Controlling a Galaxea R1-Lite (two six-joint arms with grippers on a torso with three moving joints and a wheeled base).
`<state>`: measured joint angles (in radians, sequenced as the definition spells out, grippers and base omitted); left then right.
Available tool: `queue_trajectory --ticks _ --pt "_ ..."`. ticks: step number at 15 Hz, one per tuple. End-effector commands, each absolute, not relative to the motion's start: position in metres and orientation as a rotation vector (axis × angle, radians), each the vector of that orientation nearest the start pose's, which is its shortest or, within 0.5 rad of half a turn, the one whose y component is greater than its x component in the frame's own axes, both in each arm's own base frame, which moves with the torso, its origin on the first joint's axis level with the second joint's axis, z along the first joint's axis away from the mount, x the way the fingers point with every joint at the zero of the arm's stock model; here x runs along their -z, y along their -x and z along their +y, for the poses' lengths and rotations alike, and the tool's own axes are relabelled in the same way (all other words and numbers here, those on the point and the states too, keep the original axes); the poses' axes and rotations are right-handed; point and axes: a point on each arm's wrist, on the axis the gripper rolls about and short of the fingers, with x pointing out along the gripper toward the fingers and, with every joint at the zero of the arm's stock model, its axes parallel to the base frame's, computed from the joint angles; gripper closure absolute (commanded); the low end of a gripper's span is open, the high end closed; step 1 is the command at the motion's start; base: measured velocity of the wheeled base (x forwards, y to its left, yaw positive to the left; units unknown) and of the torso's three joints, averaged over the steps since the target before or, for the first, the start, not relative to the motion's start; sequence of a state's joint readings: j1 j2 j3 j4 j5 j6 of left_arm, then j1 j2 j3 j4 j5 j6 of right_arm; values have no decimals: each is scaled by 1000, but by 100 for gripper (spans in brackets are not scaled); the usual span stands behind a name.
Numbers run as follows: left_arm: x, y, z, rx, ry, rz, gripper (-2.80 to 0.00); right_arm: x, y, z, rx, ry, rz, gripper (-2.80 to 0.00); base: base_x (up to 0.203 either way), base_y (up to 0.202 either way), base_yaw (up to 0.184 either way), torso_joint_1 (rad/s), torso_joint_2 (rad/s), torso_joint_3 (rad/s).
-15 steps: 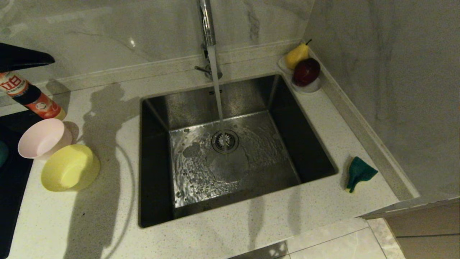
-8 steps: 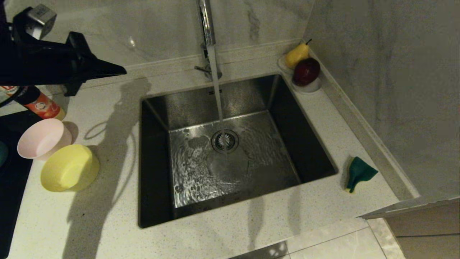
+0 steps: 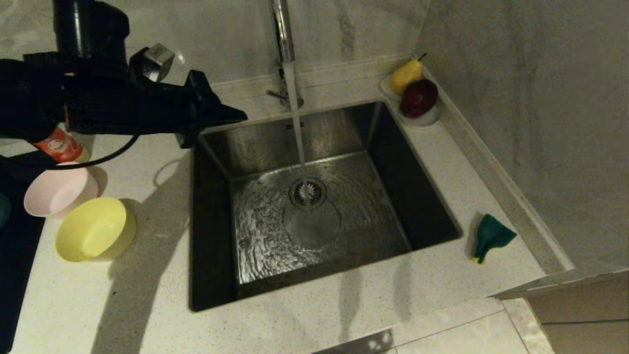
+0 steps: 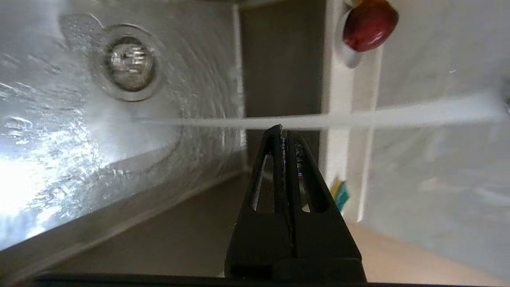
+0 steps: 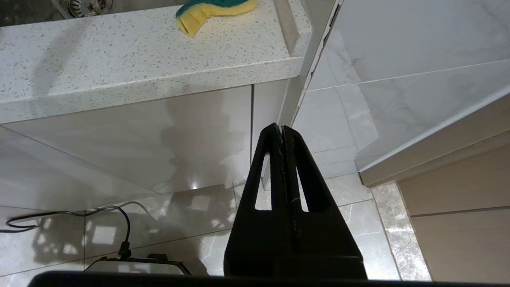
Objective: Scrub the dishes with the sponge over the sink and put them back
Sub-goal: Turn off the faucet
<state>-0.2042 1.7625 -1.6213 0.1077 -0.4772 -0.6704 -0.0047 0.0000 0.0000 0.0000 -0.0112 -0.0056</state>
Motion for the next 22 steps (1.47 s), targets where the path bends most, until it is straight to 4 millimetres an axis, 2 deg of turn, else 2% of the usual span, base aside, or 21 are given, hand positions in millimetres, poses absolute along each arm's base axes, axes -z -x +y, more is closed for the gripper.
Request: queue_trajectory --ticks 1,10,22 --pt "-301 -345 -88 568 693 521 0 -75 23 0 15 6 0 0 0 0 0 0 0 0" --pt "-280 -366 -97 580 735 557 0 -76 23 0 17 6 1 0 0 0 0 0 0 0" --pt "-275 -404 -107 639 851 379 0 -76 23 0 17 6 2 0 0 0 0 0 0 0"
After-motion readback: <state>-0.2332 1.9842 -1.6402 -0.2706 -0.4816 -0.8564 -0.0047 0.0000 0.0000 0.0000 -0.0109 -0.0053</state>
